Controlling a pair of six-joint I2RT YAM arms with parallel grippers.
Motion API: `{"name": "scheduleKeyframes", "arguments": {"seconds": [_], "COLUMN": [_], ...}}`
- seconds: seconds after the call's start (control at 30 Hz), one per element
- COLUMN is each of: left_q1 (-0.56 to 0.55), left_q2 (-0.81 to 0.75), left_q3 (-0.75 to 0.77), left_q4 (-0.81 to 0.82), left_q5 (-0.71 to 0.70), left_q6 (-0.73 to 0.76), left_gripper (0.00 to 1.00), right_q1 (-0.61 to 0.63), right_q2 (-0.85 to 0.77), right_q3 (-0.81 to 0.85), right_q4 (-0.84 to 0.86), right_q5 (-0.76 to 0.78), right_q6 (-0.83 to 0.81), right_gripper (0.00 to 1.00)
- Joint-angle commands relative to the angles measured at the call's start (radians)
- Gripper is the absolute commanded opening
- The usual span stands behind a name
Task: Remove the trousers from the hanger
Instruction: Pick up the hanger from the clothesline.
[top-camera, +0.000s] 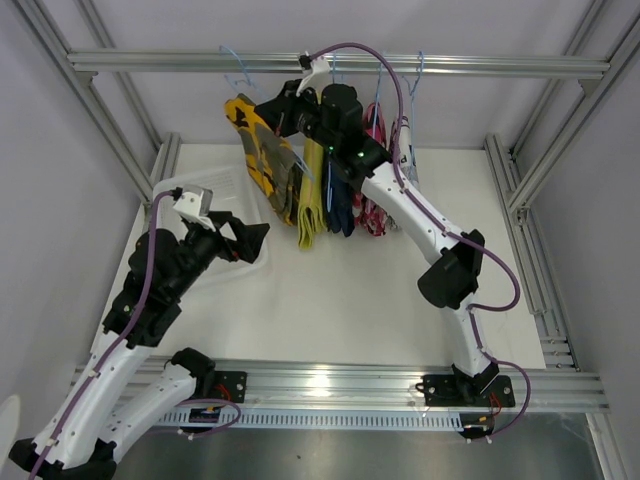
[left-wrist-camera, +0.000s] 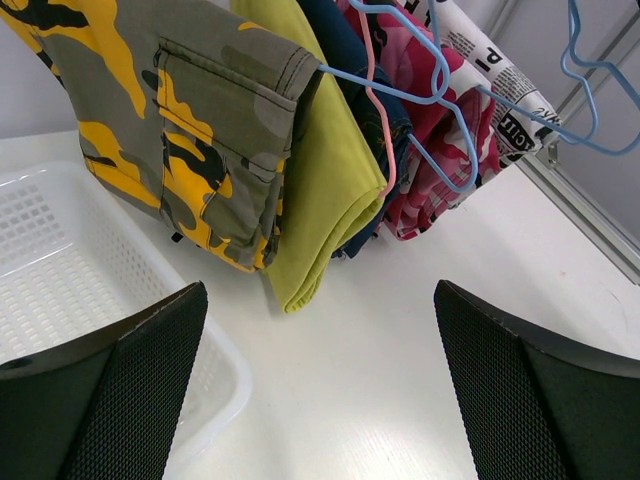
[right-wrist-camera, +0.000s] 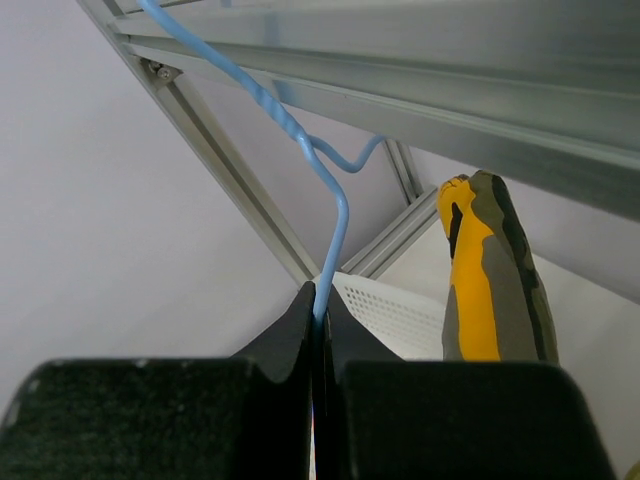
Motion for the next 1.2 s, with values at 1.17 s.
{"name": "scheduleKeyframes", "arguments": {"seconds": [1.17], "left_q1": [-0.047], "left_q2": [0.014], "left_q3": [0.043], "left_q4": [-0.006], "left_q5": [-0.021], "left_q6": [0.026], "left_gripper": [0.99], "right_q1": [-0.005], "right_q2": [-0.839], "right_q3": [-0.704], "right_q4": [0.413], "right_q5": [0.191], "right_q6": [-0.104], "right_gripper": [0.0]}}
